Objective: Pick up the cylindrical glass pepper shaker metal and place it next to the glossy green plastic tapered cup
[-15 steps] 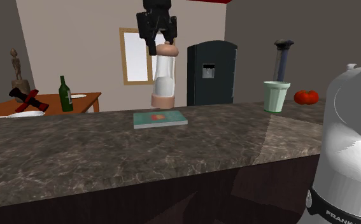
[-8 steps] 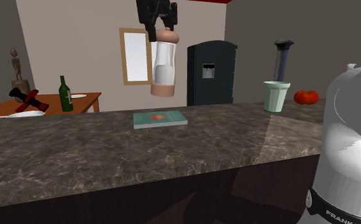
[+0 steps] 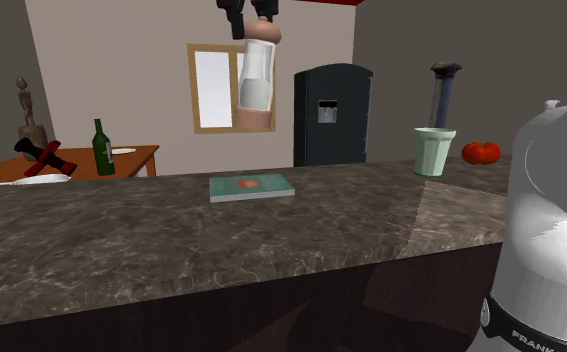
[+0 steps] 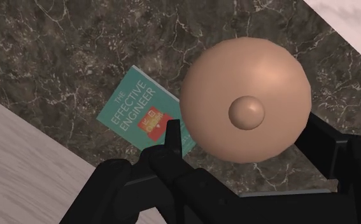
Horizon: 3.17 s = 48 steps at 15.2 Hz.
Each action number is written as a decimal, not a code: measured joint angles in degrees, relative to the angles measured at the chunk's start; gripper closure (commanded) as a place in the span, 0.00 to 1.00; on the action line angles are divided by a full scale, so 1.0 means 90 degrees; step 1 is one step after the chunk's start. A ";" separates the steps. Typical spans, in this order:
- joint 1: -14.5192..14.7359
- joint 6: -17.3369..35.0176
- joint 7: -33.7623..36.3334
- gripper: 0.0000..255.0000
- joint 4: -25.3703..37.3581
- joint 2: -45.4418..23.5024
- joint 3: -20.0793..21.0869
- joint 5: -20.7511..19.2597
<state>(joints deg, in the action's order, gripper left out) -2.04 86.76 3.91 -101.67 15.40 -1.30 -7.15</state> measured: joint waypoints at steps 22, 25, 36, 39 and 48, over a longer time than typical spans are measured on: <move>-0.0465 -0.0955 -0.1442 1.00 0.0346 0.0803 -0.0845 -0.0340; -0.0597 -0.0956 -0.1865 1.00 0.0130 0.1091 -0.1137 -0.0494; -0.1028 -0.0868 -0.3512 1.00 -0.0083 0.1578 -0.2363 -0.1094; -0.1109 -0.0904 -0.3993 1.00 0.0117 0.1535 -0.2732 -0.1223; -0.1233 -0.0711 -0.5475 1.00 0.0676 0.1197 -0.4041 -0.1470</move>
<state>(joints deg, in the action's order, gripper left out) -13.14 80.35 -45.36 -95.59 26.17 -37.67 -20.37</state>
